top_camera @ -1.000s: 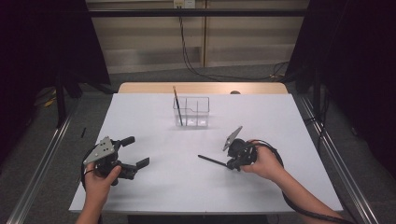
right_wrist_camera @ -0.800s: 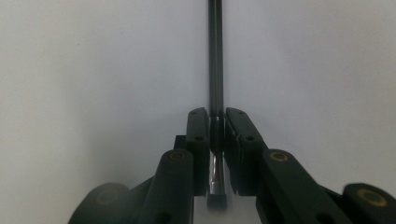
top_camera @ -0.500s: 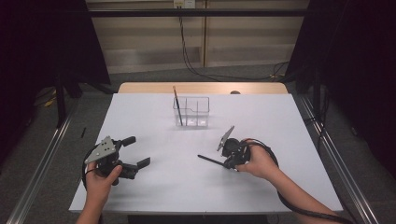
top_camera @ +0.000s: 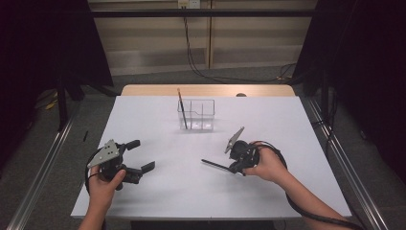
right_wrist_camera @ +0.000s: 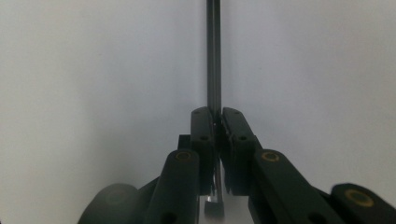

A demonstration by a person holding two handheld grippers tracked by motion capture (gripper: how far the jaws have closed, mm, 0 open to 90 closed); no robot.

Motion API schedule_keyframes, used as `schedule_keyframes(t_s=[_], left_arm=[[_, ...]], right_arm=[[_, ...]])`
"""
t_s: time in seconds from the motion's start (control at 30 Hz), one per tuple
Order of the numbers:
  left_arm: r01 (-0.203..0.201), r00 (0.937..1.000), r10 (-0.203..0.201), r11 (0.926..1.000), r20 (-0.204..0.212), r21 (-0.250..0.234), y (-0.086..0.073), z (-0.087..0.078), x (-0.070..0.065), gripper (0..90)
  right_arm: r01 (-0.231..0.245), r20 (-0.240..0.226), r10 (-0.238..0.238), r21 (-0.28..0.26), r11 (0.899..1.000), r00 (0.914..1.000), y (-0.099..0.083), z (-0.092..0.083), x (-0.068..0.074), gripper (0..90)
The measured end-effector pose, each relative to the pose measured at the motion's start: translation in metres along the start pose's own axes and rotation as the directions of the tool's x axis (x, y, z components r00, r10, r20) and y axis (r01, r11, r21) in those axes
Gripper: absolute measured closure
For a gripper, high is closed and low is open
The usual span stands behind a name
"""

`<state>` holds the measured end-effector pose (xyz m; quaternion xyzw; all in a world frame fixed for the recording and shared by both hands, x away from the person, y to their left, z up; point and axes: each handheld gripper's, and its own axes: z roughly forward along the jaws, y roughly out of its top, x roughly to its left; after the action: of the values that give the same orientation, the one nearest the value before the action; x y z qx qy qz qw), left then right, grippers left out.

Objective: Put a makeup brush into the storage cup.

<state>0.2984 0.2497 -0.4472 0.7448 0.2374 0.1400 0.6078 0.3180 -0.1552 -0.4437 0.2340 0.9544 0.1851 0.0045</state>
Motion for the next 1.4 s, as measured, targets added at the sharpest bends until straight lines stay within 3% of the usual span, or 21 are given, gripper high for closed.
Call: schedule_keyframes(t_s=[0.93,1.4], left_arm=[[-0.010,0.9975,0.008,0.9996,0.070,0.026,0.010,0.024,-0.007,0.0],[-0.019,0.9907,0.010,0.9974,0.136,0.070,0.012,0.043,-0.017,0.0]], right_arm=[[0.095,-0.071,-0.099,-0.052,0.994,0.9926,0.010,-0.010,0.016,85.1],[0.122,-0.091,-0.126,-0.054,0.991,0.9878,0.012,-0.014,0.020,85.1]])
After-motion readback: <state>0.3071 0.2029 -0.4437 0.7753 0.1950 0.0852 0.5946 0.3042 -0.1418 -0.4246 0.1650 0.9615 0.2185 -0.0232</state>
